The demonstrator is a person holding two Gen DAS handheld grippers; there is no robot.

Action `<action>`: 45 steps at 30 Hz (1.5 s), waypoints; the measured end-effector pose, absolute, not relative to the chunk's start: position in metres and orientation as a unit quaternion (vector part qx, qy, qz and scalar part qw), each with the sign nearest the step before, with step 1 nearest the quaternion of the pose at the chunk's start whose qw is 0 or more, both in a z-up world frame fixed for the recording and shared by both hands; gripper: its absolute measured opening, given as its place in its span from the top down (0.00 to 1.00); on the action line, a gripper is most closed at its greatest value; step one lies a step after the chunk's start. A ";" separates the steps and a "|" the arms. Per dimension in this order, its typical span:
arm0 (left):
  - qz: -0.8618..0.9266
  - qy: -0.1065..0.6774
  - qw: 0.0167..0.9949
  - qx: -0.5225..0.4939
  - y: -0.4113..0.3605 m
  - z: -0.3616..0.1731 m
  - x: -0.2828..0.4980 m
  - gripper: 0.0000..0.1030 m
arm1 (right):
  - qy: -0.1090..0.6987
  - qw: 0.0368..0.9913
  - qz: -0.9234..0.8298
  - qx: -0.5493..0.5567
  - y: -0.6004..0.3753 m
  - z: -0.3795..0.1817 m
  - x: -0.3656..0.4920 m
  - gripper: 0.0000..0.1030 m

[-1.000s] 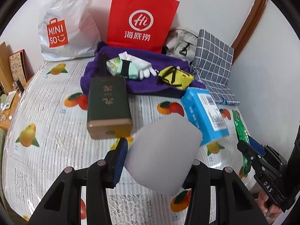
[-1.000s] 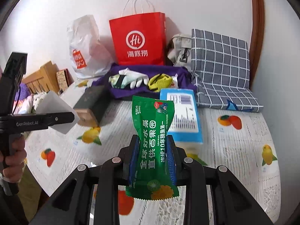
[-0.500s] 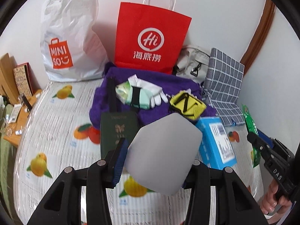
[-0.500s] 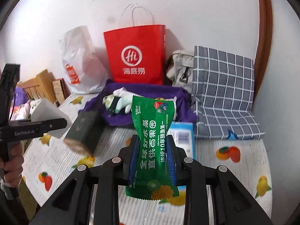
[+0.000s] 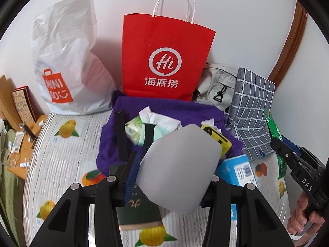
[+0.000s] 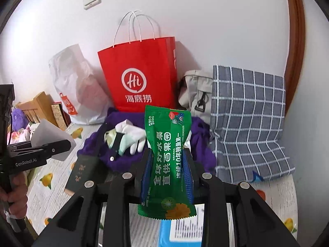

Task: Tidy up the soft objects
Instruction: 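Carry the white block and green packet over the purple towel, then lower the block and packet onto the towel and open both grippers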

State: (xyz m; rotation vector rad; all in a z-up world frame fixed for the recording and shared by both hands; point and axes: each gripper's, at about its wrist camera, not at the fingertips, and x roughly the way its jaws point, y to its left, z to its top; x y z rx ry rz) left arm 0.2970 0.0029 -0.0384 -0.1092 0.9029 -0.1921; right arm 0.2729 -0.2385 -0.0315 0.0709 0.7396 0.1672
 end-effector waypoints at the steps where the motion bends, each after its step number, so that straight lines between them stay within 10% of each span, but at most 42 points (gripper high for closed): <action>1: -0.093 0.435 0.894 -0.052 0.002 -0.038 0.301 0.58 | 0.361 0.928 0.081 0.034 -0.238 -0.031 0.276 0.72; 45: -0.128 0.529 0.834 -0.087 -0.007 -0.120 0.424 0.57 | 0.467 0.870 0.116 0.106 -0.252 -0.147 0.429 0.69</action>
